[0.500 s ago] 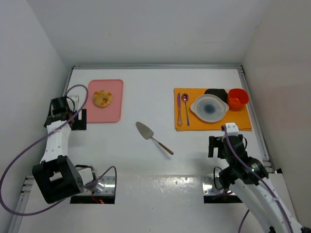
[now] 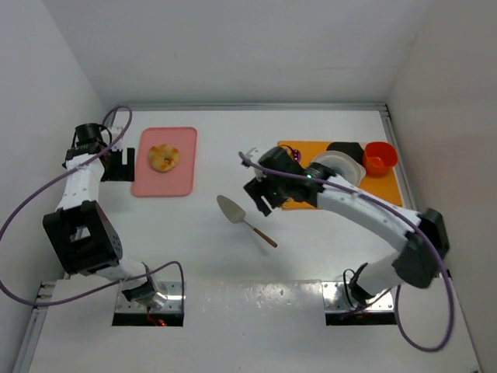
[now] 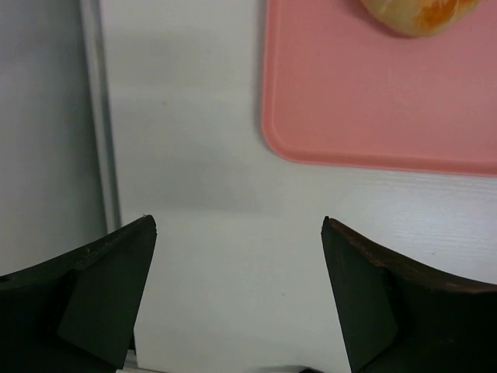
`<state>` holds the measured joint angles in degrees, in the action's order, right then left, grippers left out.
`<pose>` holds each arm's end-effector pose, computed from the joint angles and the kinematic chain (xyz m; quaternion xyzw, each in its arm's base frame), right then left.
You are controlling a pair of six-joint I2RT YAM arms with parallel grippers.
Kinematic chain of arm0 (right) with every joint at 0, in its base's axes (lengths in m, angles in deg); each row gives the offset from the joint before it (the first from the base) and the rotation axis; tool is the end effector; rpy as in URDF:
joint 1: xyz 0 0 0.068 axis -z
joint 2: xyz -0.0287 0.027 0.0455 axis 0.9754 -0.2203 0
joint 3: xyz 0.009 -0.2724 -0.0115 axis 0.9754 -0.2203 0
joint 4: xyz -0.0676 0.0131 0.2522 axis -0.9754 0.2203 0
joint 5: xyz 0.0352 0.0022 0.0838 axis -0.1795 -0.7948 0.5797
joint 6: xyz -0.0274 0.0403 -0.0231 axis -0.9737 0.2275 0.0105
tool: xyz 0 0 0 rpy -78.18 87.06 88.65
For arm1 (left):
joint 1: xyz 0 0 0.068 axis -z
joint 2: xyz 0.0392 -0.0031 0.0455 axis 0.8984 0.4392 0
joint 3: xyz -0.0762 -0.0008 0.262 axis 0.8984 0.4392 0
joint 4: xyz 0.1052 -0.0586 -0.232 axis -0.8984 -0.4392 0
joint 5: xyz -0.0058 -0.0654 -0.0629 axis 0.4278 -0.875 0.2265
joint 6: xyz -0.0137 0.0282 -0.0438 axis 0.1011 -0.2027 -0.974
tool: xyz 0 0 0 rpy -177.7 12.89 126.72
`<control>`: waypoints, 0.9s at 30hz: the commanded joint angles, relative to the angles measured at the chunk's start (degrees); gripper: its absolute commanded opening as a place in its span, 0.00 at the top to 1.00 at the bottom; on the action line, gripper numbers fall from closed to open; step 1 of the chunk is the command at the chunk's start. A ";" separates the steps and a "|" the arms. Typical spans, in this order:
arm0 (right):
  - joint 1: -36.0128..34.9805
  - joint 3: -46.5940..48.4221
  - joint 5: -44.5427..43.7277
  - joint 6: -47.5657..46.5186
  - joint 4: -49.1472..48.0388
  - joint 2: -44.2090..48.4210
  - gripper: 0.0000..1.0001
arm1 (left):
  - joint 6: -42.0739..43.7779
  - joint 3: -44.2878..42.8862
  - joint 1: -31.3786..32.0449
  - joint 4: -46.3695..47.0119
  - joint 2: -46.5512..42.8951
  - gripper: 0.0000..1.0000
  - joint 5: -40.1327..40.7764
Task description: Place the bread
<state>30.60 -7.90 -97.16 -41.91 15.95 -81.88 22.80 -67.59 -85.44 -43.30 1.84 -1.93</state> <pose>0.2039 0.2092 0.2909 -0.2760 0.8998 0.0997 0.3230 0.2903 0.1130 0.2821 -0.0706 0.9496 0.0745 0.2963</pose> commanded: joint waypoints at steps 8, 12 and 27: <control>-3.15 10.94 12.12 -4.07 3.22 -22.75 0.36 | -1.94 -3.61 -0.04 -1.60 9.34 0.09 -2.48; -3.69 8.48 13.08 -3.10 1.18 -25.65 0.36 | -1.94 -3.61 -0.04 -1.60 11.35 0.09 -3.01; -5.27 -0.58 11.95 -0.20 -7.61 -27.68 0.53 | -1.94 -3.61 -0.04 -1.60 13.03 0.09 -3.54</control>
<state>25.95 -7.81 -84.59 -43.22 12.21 -110.07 21.69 -69.32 -85.42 -44.92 14.78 -4.44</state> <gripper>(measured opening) 0.476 0.914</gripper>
